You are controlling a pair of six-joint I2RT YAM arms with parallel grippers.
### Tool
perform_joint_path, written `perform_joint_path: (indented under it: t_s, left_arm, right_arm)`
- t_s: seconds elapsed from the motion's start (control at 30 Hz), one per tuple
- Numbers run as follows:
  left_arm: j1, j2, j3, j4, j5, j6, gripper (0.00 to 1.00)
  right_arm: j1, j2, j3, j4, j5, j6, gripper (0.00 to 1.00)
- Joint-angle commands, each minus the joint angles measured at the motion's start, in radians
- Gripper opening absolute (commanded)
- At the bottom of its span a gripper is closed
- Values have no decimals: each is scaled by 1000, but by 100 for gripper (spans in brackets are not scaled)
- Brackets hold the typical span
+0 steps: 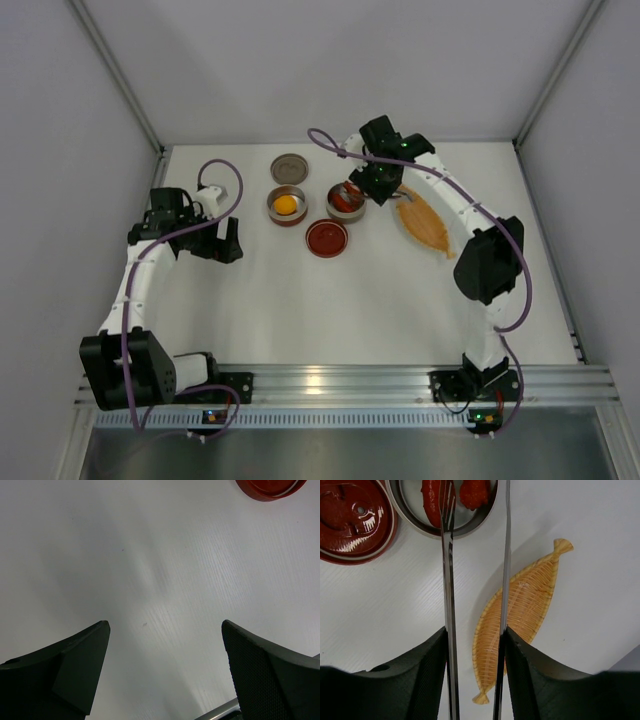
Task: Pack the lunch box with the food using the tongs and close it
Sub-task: Place the fake food in the packing box, then place the clamp at the center of the board.
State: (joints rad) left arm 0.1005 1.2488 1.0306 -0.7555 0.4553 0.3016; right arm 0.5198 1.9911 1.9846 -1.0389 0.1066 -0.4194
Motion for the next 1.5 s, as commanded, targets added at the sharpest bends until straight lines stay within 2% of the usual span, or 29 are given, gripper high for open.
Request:
perform_joint_path:
  t_s: [0.0, 0.07, 0.4, 0.63, 0.8, 1.0, 1.2, 1.23, 1.33, 1.47]
  left_arm:
    - [7, 0, 28, 41, 23, 4, 98]
    - [5, -2, 29, 41, 25, 4, 98]
    - [5, -26, 32, 31, 26, 5, 98]
    - [5, -46, 43, 13, 46, 11, 98]
    - [5, -71, 43, -4, 49, 27, 98]
    - [5, -103, 29, -16, 39, 48, 98]
    - [5, -107, 22, -13, 48, 45, 98]
    - [5, -106, 22, -8, 49, 42, 98]
    - [5, -97, 26, -2, 59, 31, 98]
    - [5, -83, 32, 4, 60, 27, 98]
  right_arm:
    - [23, -23, 48, 50, 16, -1, 47]
    - [23, -29, 49, 46, 10, 1, 50]
    - [16, -141, 74, 20, -51, 74, 50]
    - [-26, -228, 37, -12, -195, 157, 49]
    - [-81, -307, -76, -16, -323, 231, 48]
    - [-230, -425, -289, 8, -438, 248, 46]
    - [-481, -508, -423, 43, -459, 208, 45]
    - [-569, -509, -437, 66, -459, 203, 45]
    - [-689, -497, -486, 111, -461, 182, 45]
    - [-770, -434, -523, 178, -452, 163, 44]
